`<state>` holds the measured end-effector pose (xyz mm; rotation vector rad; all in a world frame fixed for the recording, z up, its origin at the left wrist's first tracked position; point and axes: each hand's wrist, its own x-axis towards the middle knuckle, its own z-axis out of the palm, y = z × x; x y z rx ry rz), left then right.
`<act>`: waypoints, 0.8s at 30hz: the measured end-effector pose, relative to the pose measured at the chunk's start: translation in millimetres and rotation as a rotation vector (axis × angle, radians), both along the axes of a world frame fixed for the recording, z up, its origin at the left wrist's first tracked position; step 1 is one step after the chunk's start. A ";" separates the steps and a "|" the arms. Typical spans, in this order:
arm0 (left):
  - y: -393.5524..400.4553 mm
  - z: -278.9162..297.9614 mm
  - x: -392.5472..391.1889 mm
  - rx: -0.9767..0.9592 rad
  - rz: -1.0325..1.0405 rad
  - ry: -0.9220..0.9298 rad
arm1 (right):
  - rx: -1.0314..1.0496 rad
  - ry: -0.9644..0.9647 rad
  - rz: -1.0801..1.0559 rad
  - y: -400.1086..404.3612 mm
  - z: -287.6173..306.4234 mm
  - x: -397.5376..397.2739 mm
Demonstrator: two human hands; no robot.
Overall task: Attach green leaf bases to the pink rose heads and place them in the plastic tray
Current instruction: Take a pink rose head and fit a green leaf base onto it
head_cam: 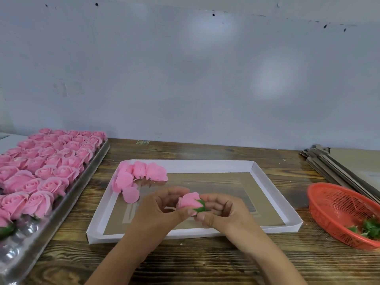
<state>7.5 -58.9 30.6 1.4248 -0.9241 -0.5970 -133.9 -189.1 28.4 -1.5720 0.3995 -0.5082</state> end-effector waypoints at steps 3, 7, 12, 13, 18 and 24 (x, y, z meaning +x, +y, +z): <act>-0.8 -2.4 -3.8 -0.050 0.031 0.008 | 0.129 -0.065 0.010 2.7 0.2 0.3; -3.7 -5.5 -10.4 -0.043 -0.011 -0.011 | 0.274 -0.119 0.070 11.1 -2.2 3.8; -0.6 -2.5 -9.2 -0.007 -0.036 0.027 | 0.377 -0.114 0.141 10.2 1.9 1.5; 1.2 -0.7 -8.2 0.013 -0.068 0.035 | 0.434 -0.119 0.176 8.2 3.6 0.4; 8.1 3.5 -2.0 0.103 -0.285 0.078 | 0.532 -0.046 0.433 1.5 8.7 -8.7; 5.7 6.5 -3.1 0.010 -0.353 0.115 | 0.486 -0.097 0.438 3.0 3.9 -7.8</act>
